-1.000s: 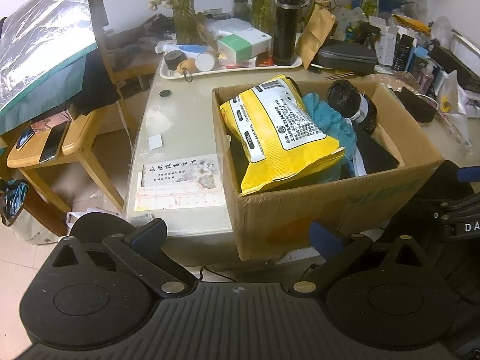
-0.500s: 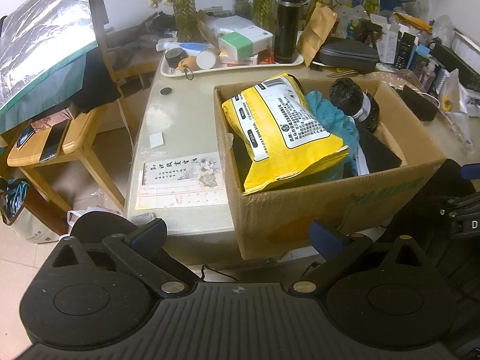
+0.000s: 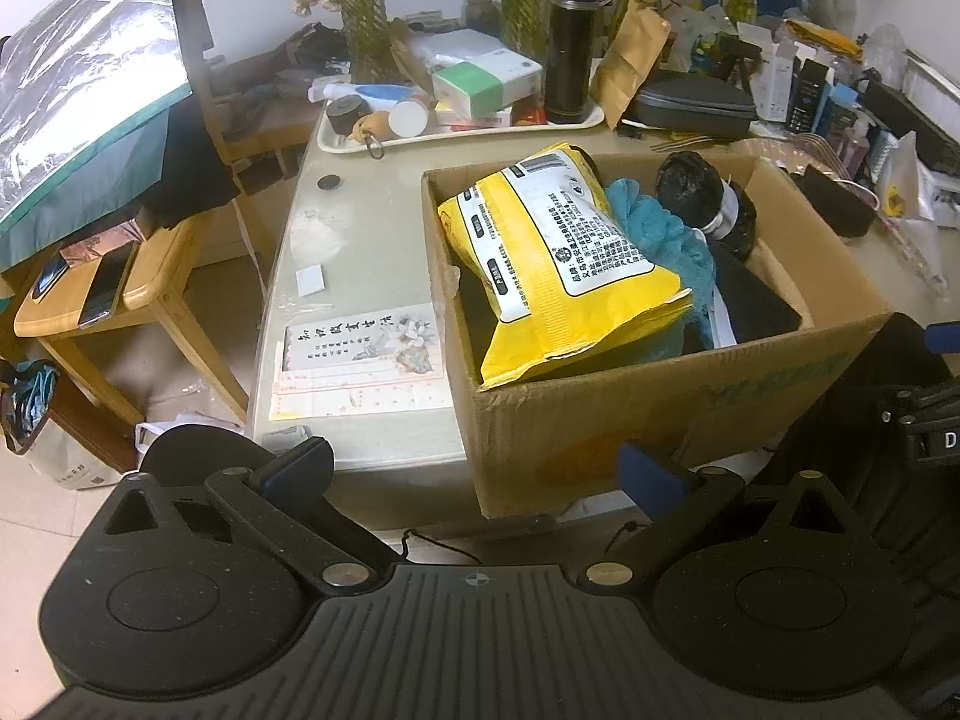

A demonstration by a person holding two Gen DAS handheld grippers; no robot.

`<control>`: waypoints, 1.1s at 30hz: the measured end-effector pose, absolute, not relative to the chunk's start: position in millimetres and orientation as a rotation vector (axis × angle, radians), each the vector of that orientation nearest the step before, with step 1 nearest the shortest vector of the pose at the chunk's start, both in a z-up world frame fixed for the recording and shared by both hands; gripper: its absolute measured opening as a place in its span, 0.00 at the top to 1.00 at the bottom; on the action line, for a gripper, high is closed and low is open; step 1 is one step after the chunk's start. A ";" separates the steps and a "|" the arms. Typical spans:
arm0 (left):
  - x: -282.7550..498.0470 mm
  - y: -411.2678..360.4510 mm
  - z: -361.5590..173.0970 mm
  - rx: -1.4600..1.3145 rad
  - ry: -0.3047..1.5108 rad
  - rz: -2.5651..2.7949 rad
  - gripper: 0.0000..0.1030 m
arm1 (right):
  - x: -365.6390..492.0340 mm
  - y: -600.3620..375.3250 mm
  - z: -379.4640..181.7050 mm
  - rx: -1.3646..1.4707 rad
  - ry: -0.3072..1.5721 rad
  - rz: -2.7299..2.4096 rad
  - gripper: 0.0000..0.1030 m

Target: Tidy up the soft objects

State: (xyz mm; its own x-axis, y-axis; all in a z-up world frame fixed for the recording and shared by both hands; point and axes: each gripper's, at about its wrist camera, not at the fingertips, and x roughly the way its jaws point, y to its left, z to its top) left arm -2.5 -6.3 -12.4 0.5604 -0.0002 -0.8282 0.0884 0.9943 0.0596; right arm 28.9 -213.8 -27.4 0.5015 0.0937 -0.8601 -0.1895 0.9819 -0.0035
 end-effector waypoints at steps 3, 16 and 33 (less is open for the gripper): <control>-2.6 -7.2 -12.6 0.101 0.976 -0.056 0.00 | 28.9 -213.5 -27.5 -0.103 1.033 0.171 0.00; -2.8 -8.2 -12.9 0.100 0.976 -0.055 0.00 | 28.9 -213.4 -27.3 -0.105 1.032 0.171 0.00; -3.1 -8.3 -13.8 0.099 0.978 -0.054 0.00 | 27.2 -211.6 -30.4 -0.107 1.040 0.176 0.00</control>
